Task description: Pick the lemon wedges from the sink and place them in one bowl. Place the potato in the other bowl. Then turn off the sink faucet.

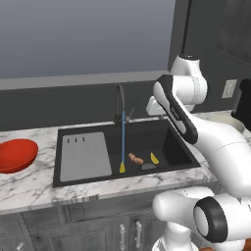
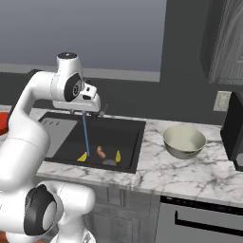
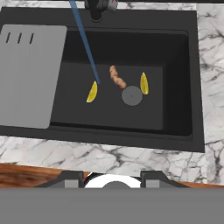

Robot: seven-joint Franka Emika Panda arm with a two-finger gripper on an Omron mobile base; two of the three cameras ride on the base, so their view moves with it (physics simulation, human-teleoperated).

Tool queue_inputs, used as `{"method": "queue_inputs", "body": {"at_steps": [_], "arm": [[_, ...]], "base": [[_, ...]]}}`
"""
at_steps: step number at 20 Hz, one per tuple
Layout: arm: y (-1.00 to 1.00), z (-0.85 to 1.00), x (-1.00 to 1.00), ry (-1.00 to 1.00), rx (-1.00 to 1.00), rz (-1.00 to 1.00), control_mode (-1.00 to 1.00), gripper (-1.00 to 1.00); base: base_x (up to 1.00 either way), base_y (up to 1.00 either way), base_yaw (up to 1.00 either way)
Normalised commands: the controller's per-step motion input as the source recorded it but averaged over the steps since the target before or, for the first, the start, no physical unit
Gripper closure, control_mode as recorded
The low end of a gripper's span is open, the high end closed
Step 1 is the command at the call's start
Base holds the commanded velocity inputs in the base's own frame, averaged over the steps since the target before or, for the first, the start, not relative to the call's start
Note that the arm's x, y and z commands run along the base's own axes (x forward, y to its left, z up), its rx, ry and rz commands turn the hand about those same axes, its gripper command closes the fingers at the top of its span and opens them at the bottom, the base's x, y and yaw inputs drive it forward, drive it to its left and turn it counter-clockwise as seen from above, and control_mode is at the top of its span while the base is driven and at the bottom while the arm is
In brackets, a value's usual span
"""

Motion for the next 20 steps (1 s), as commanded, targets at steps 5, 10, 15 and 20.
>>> {"method": "queue_inputs", "body": {"at_steps": [5,10,15,20], "arm": [[0.00,-0.06,0.00,0.00,0.00,0.00,-1.00,-1.00],[0.00,-0.26,0.00,0.00,0.00,0.00,-1.00,-1.00],[-0.03,-0.25,0.00,0.00,0.00,0.00,-1.00,-1.00],[-0.09,-0.26,0.00,0.00,0.00,0.00,-1.00,-1.00]], "base": [[0.00,0.00,0.00],[0.00,0.00,0.00],[0.00,0.00,0.00],[0.00,0.00,0.00]]}}
